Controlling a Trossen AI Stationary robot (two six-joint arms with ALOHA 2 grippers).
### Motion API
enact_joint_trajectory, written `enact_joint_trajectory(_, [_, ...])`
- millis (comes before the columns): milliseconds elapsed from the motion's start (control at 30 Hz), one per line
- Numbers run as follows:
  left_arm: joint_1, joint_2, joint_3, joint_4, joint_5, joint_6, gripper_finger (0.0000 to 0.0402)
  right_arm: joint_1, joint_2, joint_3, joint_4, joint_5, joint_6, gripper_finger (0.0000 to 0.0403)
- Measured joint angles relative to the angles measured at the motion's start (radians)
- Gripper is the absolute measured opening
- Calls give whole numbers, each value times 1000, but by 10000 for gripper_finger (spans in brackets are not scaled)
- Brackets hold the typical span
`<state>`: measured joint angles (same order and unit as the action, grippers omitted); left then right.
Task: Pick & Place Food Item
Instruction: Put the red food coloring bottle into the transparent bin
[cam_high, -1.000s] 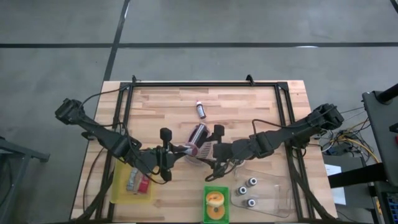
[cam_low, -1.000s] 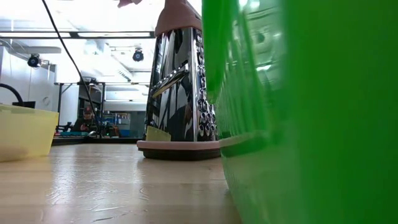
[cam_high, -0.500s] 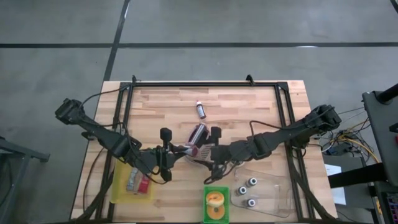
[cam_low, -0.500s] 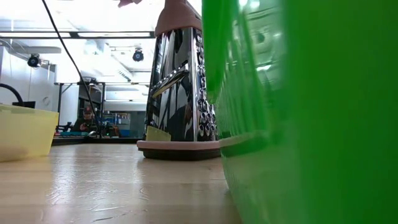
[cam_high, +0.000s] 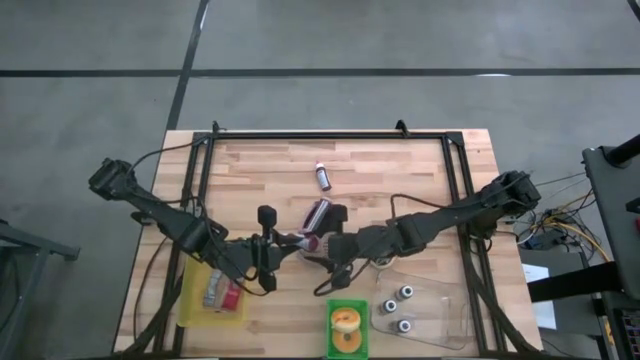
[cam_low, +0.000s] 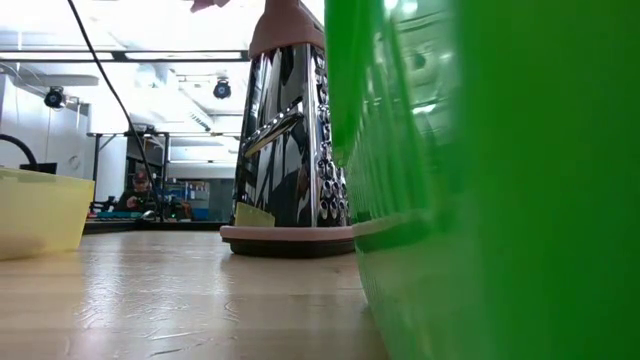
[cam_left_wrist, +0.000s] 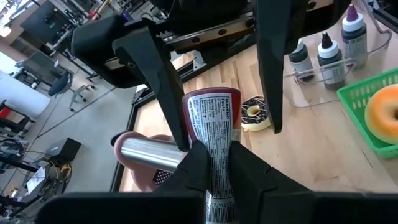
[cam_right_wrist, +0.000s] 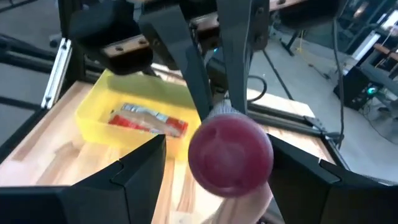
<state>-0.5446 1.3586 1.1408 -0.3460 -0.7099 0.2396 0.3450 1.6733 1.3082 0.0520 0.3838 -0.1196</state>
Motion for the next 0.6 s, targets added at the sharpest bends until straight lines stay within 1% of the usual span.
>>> enact_joint_trajectory(133, [0, 0, 0, 1, 0, 0, 39, -1, 12, 18, 6, 5, -8, 247])
enact_joint_trajectory(233, [0, 0, 0, -3, 1, 0, 38, -1, 21, 32, -15, 7, -7, 233])
enact_joint_trajectory(333, [0, 0, 0, -4, 1, 0, 38, -2, 27, 49, -46, 8, -6, 209])
enact_joint_trajectory(533, [0, 0, 0, -11, 7, -14, 38, -2, 43, 71, -76, 21, 2, 138])
enact_joint_trajectory(600, [0, 0, 0, -14, 6, -15, 36, -2, 43, 72, -77, 19, 2, 131])
